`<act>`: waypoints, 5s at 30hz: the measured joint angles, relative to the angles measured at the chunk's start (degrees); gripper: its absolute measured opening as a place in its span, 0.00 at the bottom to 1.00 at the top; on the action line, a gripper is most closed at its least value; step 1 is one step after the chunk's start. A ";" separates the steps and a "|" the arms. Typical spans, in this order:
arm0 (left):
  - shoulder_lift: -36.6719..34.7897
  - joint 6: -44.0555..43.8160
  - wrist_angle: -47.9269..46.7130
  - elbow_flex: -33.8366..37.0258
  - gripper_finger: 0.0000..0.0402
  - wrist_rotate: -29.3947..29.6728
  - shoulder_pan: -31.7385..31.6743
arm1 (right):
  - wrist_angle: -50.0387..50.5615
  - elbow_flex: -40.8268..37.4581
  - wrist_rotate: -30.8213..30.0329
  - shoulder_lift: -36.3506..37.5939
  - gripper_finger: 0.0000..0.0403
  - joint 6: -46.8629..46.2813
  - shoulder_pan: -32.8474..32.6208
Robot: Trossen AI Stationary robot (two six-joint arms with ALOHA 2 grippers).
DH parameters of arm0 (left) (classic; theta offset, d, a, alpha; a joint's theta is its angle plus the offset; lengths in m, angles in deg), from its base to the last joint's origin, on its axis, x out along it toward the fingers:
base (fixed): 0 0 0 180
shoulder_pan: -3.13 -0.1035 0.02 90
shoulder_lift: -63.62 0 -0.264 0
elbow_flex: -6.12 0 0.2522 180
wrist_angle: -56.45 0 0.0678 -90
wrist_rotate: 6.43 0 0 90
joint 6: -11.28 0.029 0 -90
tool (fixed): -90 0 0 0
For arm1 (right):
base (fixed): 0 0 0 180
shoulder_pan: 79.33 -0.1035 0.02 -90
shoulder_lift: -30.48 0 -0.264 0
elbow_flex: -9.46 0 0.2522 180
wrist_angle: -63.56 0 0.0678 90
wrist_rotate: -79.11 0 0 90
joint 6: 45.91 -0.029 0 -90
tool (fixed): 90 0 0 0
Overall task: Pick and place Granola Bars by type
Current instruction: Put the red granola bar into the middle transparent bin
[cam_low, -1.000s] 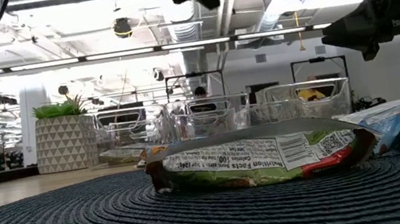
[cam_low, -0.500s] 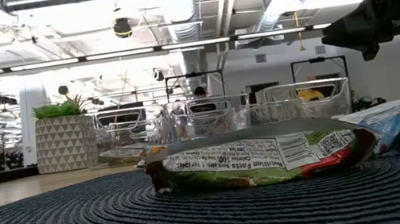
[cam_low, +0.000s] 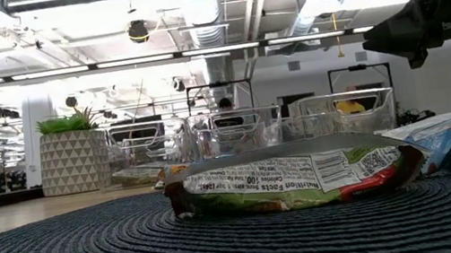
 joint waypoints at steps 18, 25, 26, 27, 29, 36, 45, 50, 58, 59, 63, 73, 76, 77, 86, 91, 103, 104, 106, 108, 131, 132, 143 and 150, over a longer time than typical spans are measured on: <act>0.75 0.16 11.37 13.12 0.56 -0.17 -1.08 | -0.02 0.00 -0.02 -0.04 0.31 0.00 -0.01; 0.75 0.11 15.96 17.96 0.54 1.74 -1.63 | -0.02 0.01 -0.02 -0.04 0.31 0.00 0.00; 0.71 0.11 16.63 18.40 0.54 1.80 -1.83 | -0.02 0.00 -0.02 -0.04 0.31 0.00 0.00; 0.70 0.09 17.25 18.98 0.53 1.80 -1.97 | -0.02 0.01 -0.02 -0.04 0.30 0.00 -0.01; 0.70 0.09 17.84 20.07 0.52 1.42 -2.34 | -0.02 0.01 -0.02 -0.04 0.31 0.00 0.00; 0.70 -0.02 20.81 22.10 0.51 0.36 -3.02 | -0.02 0.00 -0.02 -0.04 0.31 0.00 0.00; 2.01 -0.15 21.62 22.08 0.51 -2.00 -3.13 | -0.02 0.01 -0.01 -0.04 0.30 0.00 0.00; 3.27 -0.42 22.38 22.12 0.51 -3.26 -3.11 | -0.02 0.00 -0.02 -0.08 0.31 0.00 0.01; 3.41 -0.73 22.65 22.05 0.51 -3.12 -3.11 | -0.03 0.00 -0.04 -0.11 0.30 0.00 -0.01; 3.41 -0.72 22.66 22.05 0.51 -3.13 -3.11 | -0.07 0.01 -0.02 -0.08 0.31 0.00 0.01; 3.44 -0.93 22.59 22.05 0.51 -3.47 -3.11 | -0.04 0.01 -0.02 -0.09 0.30 0.00 0.01; 3.44 -1.72 22.11 22.05 0.32 -4.19 -3.07 | -0.02 0.02 -0.02 -0.09 0.31 0.00 0.00; 3.44 -2.41 22.10 22.05 0.26 -4.17 -3.07 | -0.02 0.02 -0.02 -0.09 0.30 0.00 0.00; 3.44 -2.56 22.09 22.05 0.24 -4.17 -3.07 | -0.02 0.01 -0.02 -0.09 0.31 0.00 0.01; 3.44 -2.93 22.09 22.03 0.15 -4.17 -3.07 | -0.02 0.02 -0.02 -0.09 0.31 0.00 0.01; 3.41 -3.98 22.27 22.03 0.14 -4.29 -2.99 | -0.02 0.01 -0.02 -0.09 0.31 0.00 0.00; 3.38 -3.96 22.30 14.86 0.14 -5.68 -2.68 | -0.02 0.00 -0.02 -0.09 0.31 -0.01 0.01; 3.35 -3.96 22.35 14.03 0.14 -5.49 -2.72 | -0.02 0.01 -0.02 -0.09 0.31 0.00 0.00; 3.33 -3.94 22.30 12.38 0.14 -4.76 -2.93 | -0.02 0.00 -0.02 -0.09 0.30 0.00 -0.01; 3.33 -3.38 22.09 10.53 0.14 -3.94 -3.21 | -0.02 0.01 -0.02 -0.09 0.31 0.00 0.01; 3.22 3.98 21.97 -6.84 0.14 -2.11 -9.60 | -0.02 0.01 -0.02 -0.09 0.30 0.00 0.00; 3.22 4.00 21.88 -6.84 0.14 -2.11 -9.94 | -0.02 0.01 -0.02 -0.09 0.31 0.00 -0.01; 3.22 9.20 17.52 -6.84 0.11 -4.10 -15.97 | -0.02 0.00 -0.02 -0.09 0.30 0.00 0.01; 3.31 10.76 15.96 -5.41 0.01 -8.30 -16.49 | -0.02 0.00 -0.02 -0.09 0.31 0.00 0.01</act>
